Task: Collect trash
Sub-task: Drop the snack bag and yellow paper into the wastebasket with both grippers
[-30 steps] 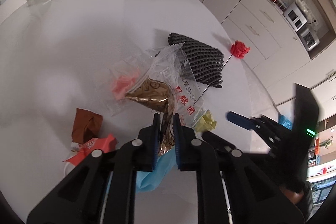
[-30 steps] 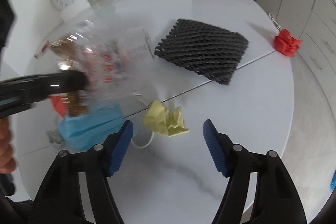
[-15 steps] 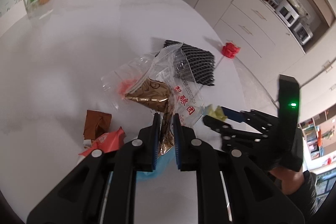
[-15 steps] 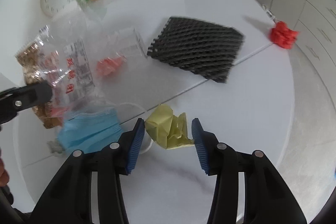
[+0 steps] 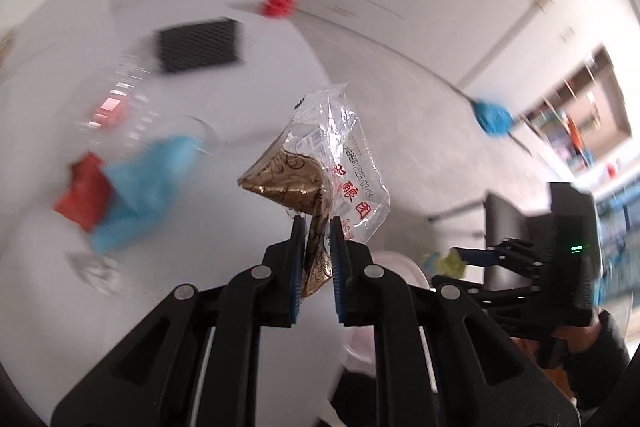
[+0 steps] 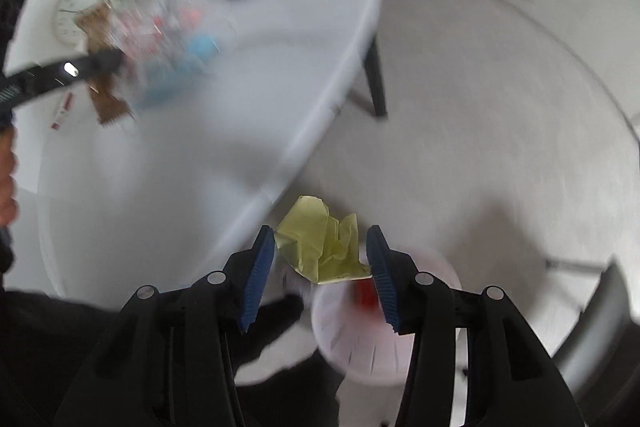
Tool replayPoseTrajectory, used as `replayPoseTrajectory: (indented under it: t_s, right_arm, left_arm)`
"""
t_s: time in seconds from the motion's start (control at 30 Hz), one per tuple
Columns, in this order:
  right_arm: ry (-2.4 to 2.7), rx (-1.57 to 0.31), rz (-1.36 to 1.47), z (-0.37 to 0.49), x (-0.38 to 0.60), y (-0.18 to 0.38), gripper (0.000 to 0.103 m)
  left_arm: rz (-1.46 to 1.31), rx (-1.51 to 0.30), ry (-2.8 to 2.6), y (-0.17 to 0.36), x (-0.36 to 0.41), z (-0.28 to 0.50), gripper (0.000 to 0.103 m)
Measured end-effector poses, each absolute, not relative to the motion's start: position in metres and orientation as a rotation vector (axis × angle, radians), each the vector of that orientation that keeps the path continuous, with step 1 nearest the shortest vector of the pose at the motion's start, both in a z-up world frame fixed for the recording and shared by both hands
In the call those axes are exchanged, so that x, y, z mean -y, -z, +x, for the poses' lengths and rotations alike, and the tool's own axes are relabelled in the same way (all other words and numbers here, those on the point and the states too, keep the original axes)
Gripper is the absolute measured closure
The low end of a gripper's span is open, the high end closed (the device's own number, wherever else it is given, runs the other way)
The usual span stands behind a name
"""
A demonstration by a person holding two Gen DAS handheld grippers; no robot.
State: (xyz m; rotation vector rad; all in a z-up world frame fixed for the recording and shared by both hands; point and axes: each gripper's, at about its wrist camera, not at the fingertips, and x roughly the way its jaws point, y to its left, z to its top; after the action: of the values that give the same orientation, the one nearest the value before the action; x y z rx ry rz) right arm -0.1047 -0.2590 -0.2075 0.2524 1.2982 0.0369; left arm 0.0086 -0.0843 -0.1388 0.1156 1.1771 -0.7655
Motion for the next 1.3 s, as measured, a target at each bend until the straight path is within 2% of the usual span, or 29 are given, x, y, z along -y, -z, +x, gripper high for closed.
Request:
replayPoseTrajectory:
  t_s: [0.1, 0.13, 0.17, 0.2, 0.23, 0.33, 0.37, 0.63, 0.67, 0.73, 0.77, 0.8, 0.9, 1.07, 1.3]
  right_arm:
    - [0.038, -1.374, 0.272, -0.133, 0.271, 0.246, 0.048]
    - [0.061, -1.395, 0.282, -0.140, 0.276, 0.256, 0.038]
    - [0.090, -1.413, 0.289, -0.146, 0.281, 0.263, 0.032]
    - [0.130, -1.426, 0.298, -0.153, 0.288, 0.268, 0.031]
    - [0.157, -1.426, 0.313, -0.160, 0.295, 0.268, 0.029]
    - [0.228, -1.356, 0.363, -0.186, 0.319, 0.251, 0.009]
    - [0.252, -1.332, 0.367, -0.194, 0.327, 0.244, 0.007]
    - [0.383, -1.222, 0.417, -0.244, 0.380, 0.207, 0.006]
    - [0.387, -1.215, 0.419, -0.247, 0.385, 0.205, 0.006]
    - [0.390, -1.201, 0.410, -0.252, 0.390, 0.202, 0.006]
    - [0.389, -1.199, 0.407, -0.249, 0.387, 0.201, 0.006]
    - [0.385, -1.193, 0.404, -0.250, 0.388, 0.199, 0.006]
    - [0.369, -1.182, 0.394, -0.253, 0.390, 0.197, 0.006]
    - [0.338, -1.159, 0.354, -0.243, 0.384, 0.186, 0.006]
    - [0.287, -1.124, 0.322, -0.226, 0.370, 0.172, 0.006]
  left_arm:
    - [0.176, -1.202, 0.827, 0.144, 0.108, -0.017, 0.090]
    - [0.198, -1.209, 0.847, 0.146, 0.117, -0.025, 0.090]
    - [0.218, -1.215, 0.868, 0.147, 0.125, -0.033, 0.090]
    - [0.247, -1.218, 0.894, 0.149, 0.136, -0.044, 0.090]
    - [0.264, -1.217, 0.909, 0.150, 0.143, -0.050, 0.090]
    - [0.326, -1.232, 0.973, 0.154, 0.168, -0.074, 0.090]
    - [0.343, -1.240, 0.992, 0.157, 0.176, -0.081, 0.090]
    - [0.482, -1.312, 1.134, 0.189, 0.221, -0.145, 0.090]
    - [0.490, -1.325, 1.140, 0.192, 0.224, -0.148, 0.088]
    - [0.502, -1.361, 1.135, 0.200, 0.230, -0.159, 0.068]
    - [0.509, -1.362, 1.117, 0.202, 0.231, -0.160, 0.044]
    - [0.517, -1.346, 1.092, 0.201, 0.231, -0.163, 0.033]
    - [0.496, -1.298, 1.056, 0.189, 0.228, -0.163, 0.020]
    - [0.413, -1.224, 0.950, 0.161, 0.210, -0.142, 0.011]
    - [0.327, -1.179, 0.807, 0.133, 0.173, -0.114, 0.009]
